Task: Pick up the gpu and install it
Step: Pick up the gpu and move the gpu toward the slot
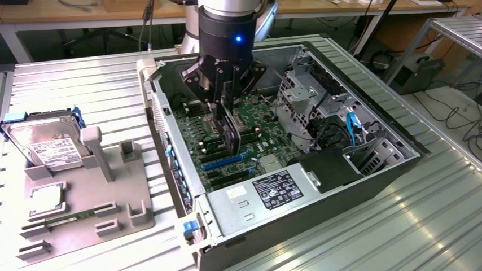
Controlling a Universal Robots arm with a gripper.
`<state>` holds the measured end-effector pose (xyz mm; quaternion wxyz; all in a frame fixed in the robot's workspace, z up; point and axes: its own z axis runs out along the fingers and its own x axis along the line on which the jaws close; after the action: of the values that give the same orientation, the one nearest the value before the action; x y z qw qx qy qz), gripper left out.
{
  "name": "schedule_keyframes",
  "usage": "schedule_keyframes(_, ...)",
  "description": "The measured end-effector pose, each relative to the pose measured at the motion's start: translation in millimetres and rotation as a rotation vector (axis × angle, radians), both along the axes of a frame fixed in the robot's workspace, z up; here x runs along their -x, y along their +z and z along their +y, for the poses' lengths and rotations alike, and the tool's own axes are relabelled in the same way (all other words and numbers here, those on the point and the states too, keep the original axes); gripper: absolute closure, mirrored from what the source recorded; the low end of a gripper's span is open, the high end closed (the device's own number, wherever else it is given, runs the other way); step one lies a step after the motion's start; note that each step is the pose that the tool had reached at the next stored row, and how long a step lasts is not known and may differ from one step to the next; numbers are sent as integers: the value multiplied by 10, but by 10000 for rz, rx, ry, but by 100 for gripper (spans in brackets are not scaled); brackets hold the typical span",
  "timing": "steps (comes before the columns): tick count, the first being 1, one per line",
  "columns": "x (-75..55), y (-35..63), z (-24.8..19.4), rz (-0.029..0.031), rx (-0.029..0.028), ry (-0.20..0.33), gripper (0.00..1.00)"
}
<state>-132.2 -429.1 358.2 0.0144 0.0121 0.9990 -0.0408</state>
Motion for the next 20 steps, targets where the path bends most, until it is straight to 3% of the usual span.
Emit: schedule_keyframes(20,-171,-32,24,2,9,45,74)
